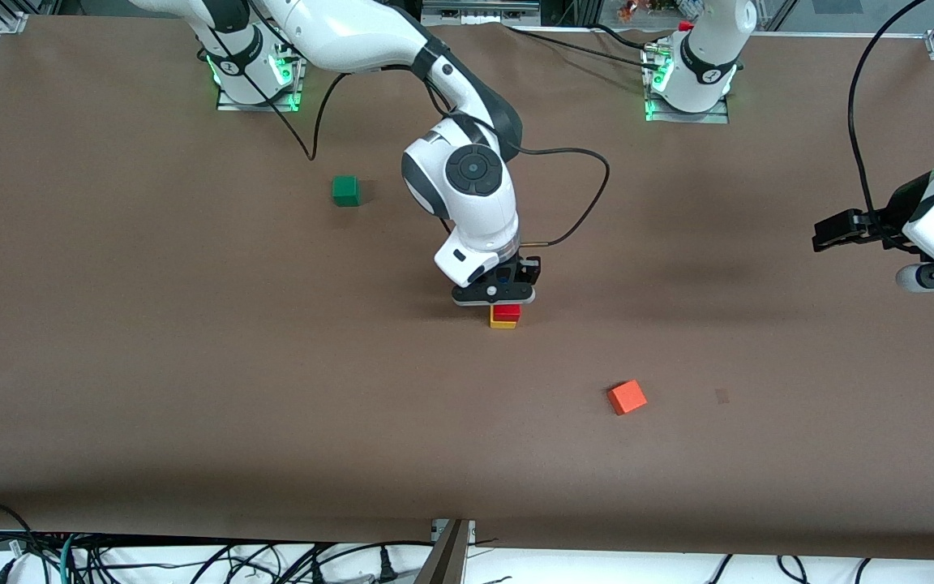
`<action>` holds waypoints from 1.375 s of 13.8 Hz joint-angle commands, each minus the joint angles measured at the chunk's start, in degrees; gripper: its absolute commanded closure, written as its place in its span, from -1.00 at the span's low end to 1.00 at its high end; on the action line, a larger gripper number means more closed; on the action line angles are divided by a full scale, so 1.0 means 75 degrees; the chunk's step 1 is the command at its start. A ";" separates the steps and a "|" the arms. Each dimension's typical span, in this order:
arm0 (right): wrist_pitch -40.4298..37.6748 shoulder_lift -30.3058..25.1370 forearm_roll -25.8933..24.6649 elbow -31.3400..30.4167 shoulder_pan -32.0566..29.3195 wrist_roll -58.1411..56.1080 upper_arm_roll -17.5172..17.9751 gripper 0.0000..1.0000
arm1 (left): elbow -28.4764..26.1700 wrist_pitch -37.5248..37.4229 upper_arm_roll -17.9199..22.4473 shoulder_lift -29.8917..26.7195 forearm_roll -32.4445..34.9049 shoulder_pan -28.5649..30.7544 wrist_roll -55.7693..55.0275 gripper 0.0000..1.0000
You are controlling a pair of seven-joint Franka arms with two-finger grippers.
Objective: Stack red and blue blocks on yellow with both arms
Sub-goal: 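Lower the blue cube onto the red cube with the right gripper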
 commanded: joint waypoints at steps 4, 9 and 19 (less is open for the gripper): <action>0.0065 0.0252 -0.0137 0.0346 0.0082 -0.0006 0.0013 0.27 | -0.0063 -0.0014 -0.0036 -0.0110 -0.0151 0.0072 0.0145 -1.00; 0.0147 0.0253 -0.0137 0.0346 0.0071 -0.0029 0.0002 -0.21 | -0.0063 -0.0014 -0.0036 -0.0110 -0.0162 0.0071 0.0169 -1.00; -0.0074 0.0089 -0.0078 0.0346 -0.0023 -0.0053 -0.0033 -1.00 | -0.0051 -0.0014 -0.0048 -0.0063 -0.0174 0.0083 0.0180 -1.00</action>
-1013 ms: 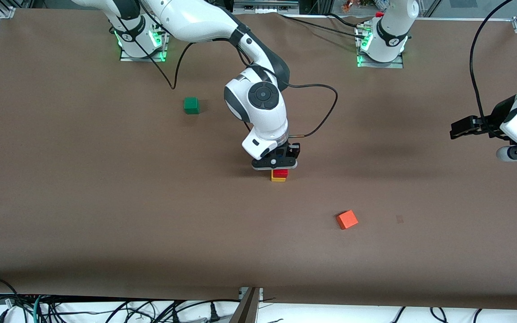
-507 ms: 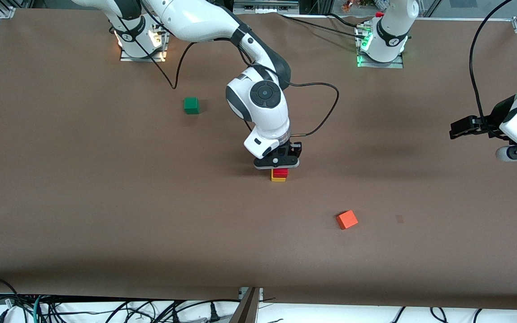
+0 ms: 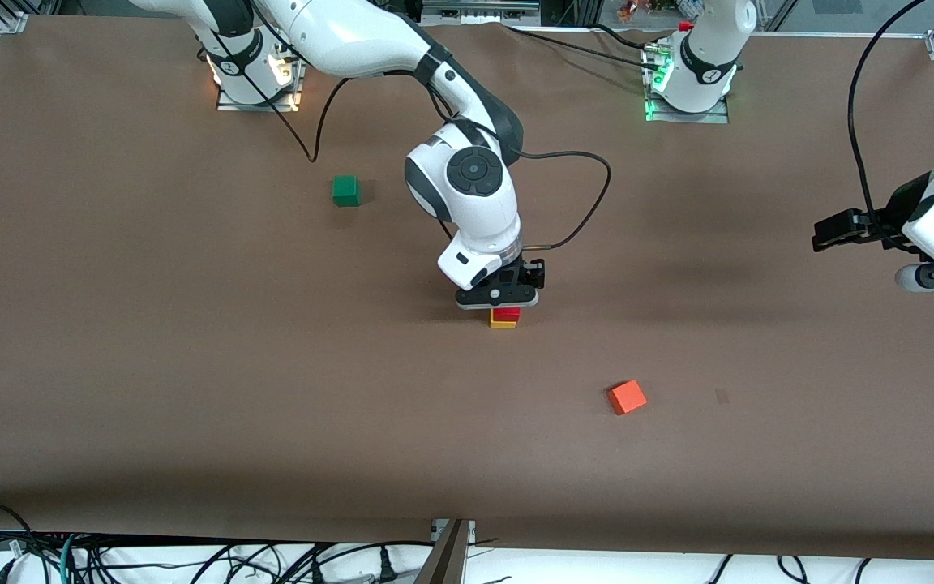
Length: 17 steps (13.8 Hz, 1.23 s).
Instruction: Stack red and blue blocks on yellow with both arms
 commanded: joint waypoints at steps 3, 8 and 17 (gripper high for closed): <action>-0.1214 -0.0583 0.0022 0.0257 -0.0295 -0.0076 0.0008 -1.00 | -0.0051 -0.0014 -0.0035 -0.0064 -0.0174 0.0067 0.0148 -1.00; -0.3485 -0.2083 0.0340 0.0187 -0.1385 -0.2646 -0.0062 -1.00 | -0.0051 -0.0014 -0.0035 -0.0064 -0.0174 0.0032 0.0113 -1.00; -0.6327 -0.4799 0.0304 -0.1729 -0.1492 -0.4658 -0.2042 -1.00 | -0.0051 -0.0014 -0.0035 -0.0064 -0.0174 0.0032 0.0159 -1.00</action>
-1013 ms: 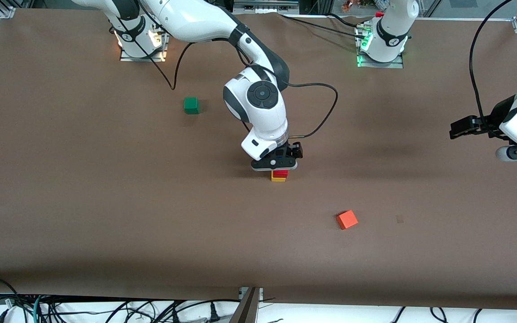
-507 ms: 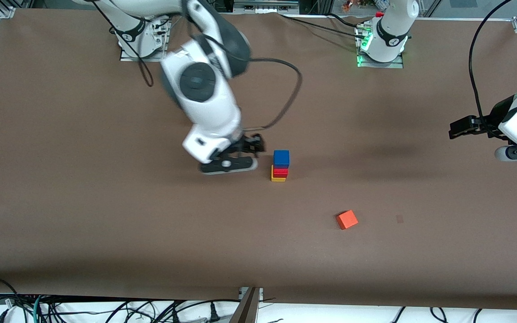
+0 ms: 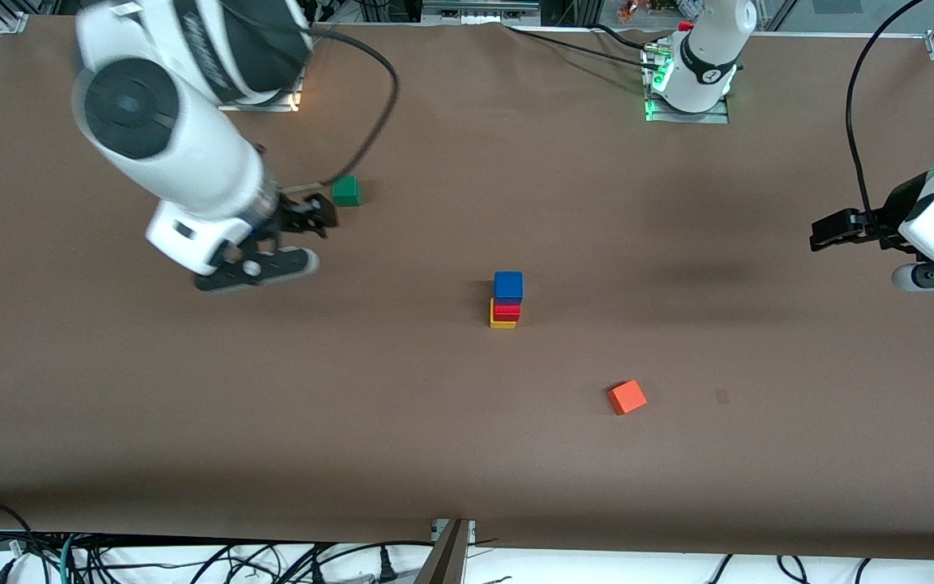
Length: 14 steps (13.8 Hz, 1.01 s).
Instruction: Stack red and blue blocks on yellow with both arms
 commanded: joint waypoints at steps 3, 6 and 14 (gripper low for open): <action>0.0502 -0.2273 -0.0187 -0.2739 0.0125 -0.0232 -0.0405 -1.00 | -0.0040 -0.0014 0.0000 -0.0064 -0.0174 0.0035 0.0159 -1.00; 0.1216 -0.3164 -0.0996 -0.3923 -0.0737 -0.0687 0.0293 -1.00 | -0.0041 -0.0014 0.0000 -0.0064 -0.0174 0.0058 0.0159 -1.00; 0.2050 -0.4023 -0.1313 -0.4772 -0.3227 -0.1194 0.2630 -1.00 | -0.0041 -0.0014 0.0000 -0.0064 -0.0174 0.0058 0.0159 -1.00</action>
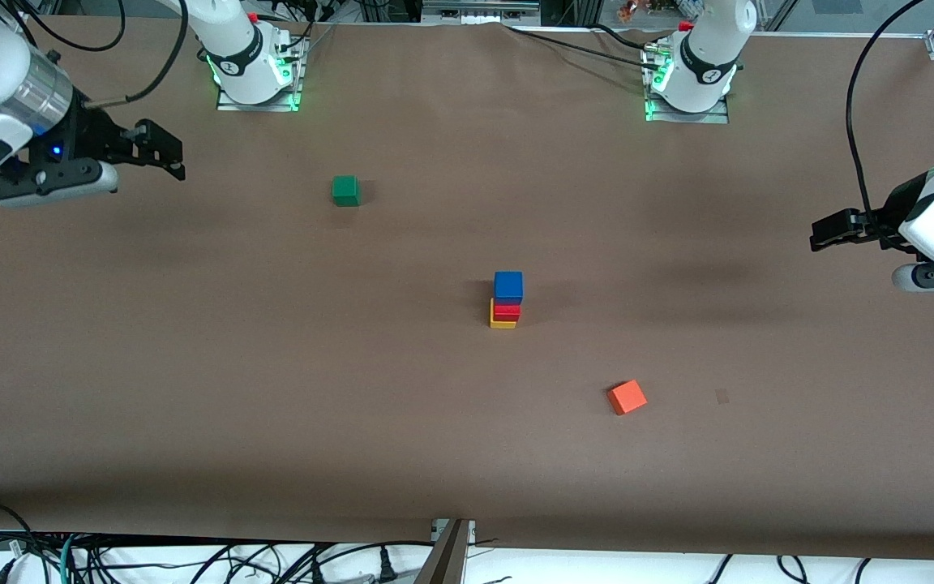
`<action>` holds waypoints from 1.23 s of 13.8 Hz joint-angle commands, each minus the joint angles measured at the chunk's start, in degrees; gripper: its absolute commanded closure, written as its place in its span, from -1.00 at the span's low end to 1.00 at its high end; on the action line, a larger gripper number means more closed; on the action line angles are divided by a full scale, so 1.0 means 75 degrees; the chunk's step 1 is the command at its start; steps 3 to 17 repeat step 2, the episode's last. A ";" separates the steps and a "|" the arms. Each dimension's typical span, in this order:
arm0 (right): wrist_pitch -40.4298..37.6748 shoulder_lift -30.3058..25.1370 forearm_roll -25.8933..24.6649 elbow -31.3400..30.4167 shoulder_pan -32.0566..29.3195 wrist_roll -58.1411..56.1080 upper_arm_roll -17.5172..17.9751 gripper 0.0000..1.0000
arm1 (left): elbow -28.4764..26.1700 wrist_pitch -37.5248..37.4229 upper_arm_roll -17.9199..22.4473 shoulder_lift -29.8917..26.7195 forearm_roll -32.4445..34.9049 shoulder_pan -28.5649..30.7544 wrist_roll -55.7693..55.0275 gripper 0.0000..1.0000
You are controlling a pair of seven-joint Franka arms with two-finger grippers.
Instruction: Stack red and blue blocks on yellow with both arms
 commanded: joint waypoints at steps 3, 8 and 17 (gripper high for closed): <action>-0.0053 0.0056 -0.0223 0.0180 -0.0127 -0.0086 0.0198 -1.00 | -0.0028 -0.0014 -0.0001 -0.0064 -0.0174 0.0055 0.0159 -1.00; -0.0053 0.0056 -0.0223 0.0180 -0.0127 -0.0086 0.0198 -1.00 | -0.0028 -0.0014 -0.0001 -0.0064 -0.0174 0.0055 0.0159 -1.00; -0.0053 0.0056 -0.0223 0.0180 -0.0127 -0.0086 0.0198 -1.00 | -0.0028 -0.0014 -0.0001 -0.0064 -0.0174 0.0055 0.0159 -1.00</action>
